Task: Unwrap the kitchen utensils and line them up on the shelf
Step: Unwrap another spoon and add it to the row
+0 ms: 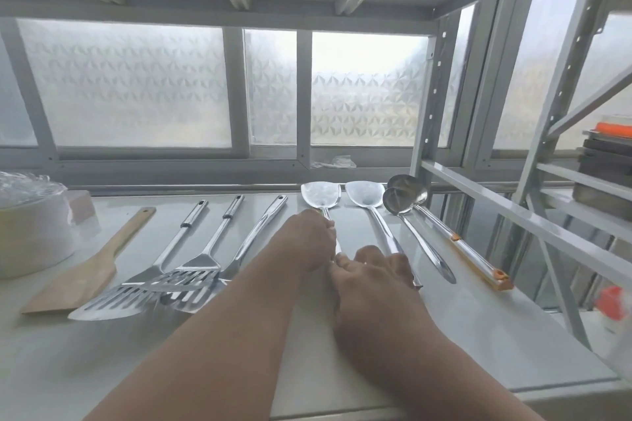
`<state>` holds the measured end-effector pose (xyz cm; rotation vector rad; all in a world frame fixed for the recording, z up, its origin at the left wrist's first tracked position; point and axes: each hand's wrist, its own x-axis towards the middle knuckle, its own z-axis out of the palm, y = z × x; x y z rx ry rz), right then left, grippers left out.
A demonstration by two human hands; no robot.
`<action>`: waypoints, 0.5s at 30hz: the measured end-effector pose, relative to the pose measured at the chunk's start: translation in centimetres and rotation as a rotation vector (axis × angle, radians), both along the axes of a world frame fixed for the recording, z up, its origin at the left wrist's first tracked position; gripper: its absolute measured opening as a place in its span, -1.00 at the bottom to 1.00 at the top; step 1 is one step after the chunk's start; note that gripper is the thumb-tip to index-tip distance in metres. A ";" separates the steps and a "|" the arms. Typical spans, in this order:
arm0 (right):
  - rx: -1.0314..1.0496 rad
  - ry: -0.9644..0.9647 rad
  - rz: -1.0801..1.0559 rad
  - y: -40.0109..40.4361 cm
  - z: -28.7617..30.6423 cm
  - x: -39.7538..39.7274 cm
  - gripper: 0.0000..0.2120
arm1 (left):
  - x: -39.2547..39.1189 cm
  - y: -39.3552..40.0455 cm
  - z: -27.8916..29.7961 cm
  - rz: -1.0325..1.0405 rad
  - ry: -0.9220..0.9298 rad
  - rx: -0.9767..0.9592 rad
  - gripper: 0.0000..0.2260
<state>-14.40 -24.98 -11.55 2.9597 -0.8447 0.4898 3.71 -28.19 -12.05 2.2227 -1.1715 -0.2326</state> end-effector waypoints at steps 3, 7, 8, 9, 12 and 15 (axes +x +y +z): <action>0.038 -0.009 0.001 0.0 0.0 0.0 -0.49 | 0.2 0.0 -0.2 -0.014 -0.031 -0.010 -0.75; 0.066 -0.011 0.013 0.3 0.3 -0.4 -0.47 | 0.5 0.0 -0.5 -0.028 -0.035 -0.002 -0.74; 0.064 -0.017 0.016 0.4 0.3 -0.4 -0.48 | 0.5 0.0 -0.6 -0.030 -0.031 -0.004 -0.75; 0.057 -0.022 0.022 0.4 0.2 -0.4 -0.48 | 0.6 0.0 -0.7 -0.031 -0.026 -0.007 -0.76; 0.046 -0.014 0.019 0.4 0.0 -0.4 -0.49 | 0.6 0.2 -0.7 -0.039 -0.033 -0.018 -0.74; 0.044 -0.022 0.015 0.5 -0.1 -0.4 -0.48 | 0.4 0.2 -0.6 -0.030 -0.045 -0.023 -0.73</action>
